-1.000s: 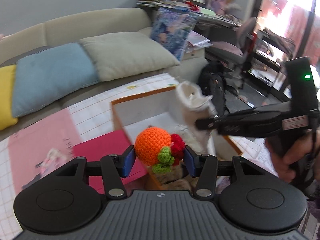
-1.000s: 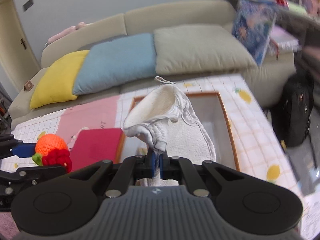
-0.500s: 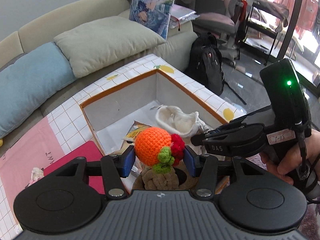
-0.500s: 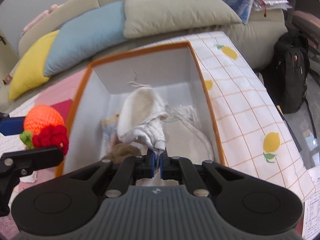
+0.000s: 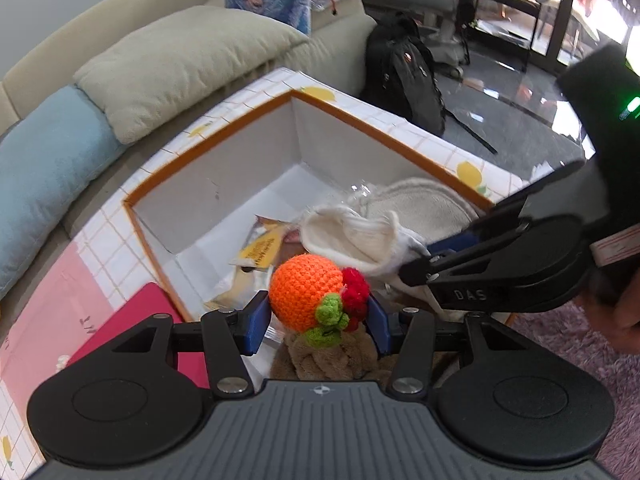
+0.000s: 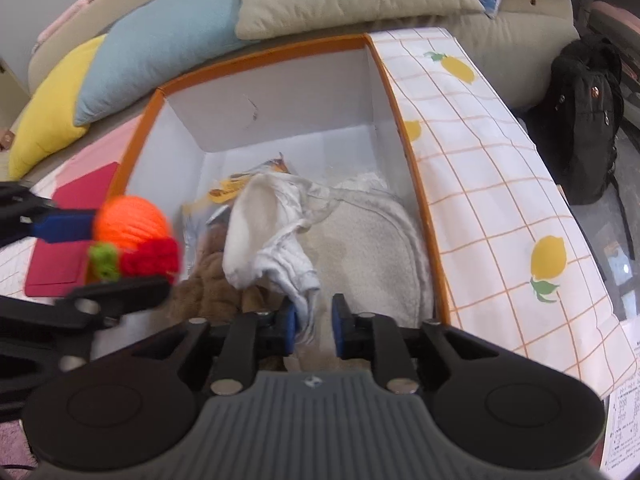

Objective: Organize soft objects
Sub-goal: 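Carry the bib and the crocheted fruit over the white box, then open both grippers to drop the bib and fruit into the box, then move both tools back over the table toward the translucent mesh bag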

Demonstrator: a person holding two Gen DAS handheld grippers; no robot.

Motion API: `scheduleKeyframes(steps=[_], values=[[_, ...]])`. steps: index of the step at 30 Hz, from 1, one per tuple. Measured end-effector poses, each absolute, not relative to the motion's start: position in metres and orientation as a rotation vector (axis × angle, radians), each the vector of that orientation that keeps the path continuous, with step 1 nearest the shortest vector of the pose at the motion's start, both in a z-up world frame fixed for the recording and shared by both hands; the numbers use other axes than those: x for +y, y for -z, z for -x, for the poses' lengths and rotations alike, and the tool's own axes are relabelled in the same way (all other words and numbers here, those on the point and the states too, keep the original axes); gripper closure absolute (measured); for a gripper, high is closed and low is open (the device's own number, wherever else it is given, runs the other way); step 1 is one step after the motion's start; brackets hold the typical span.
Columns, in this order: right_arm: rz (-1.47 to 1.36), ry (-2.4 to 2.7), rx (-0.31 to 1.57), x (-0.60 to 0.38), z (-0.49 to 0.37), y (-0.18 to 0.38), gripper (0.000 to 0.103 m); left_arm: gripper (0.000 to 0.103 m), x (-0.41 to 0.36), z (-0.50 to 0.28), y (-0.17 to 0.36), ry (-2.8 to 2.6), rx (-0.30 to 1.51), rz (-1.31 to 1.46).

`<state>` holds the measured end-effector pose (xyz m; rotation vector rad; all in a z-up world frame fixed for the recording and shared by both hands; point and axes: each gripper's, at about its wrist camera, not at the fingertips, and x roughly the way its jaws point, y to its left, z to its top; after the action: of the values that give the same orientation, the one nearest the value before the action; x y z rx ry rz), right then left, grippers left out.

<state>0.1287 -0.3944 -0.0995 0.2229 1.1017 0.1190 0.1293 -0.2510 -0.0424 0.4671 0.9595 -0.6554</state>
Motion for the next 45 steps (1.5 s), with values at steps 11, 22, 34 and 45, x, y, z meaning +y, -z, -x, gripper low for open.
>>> scheduleKeyframes(steps=[11,22,34,45], values=[[-0.184,-0.078,1.07,-0.384,-0.11,0.081,0.064,0.044,-0.254,-0.122,0.061,0.681,1.005,-0.55],[-0.076,-0.023,1.041,-0.37,-0.103,0.068,0.056,0.038,-0.244,-0.119,0.059,0.661,1.015,-0.517],[-0.067,0.047,0.972,-0.365,-0.091,0.042,0.043,0.024,-0.218,-0.098,0.016,0.691,0.869,-0.412],[-0.117,0.043,0.882,-0.33,-0.069,0.016,0.033,0.024,-0.161,-0.072,-0.03,0.605,0.685,-0.216]])
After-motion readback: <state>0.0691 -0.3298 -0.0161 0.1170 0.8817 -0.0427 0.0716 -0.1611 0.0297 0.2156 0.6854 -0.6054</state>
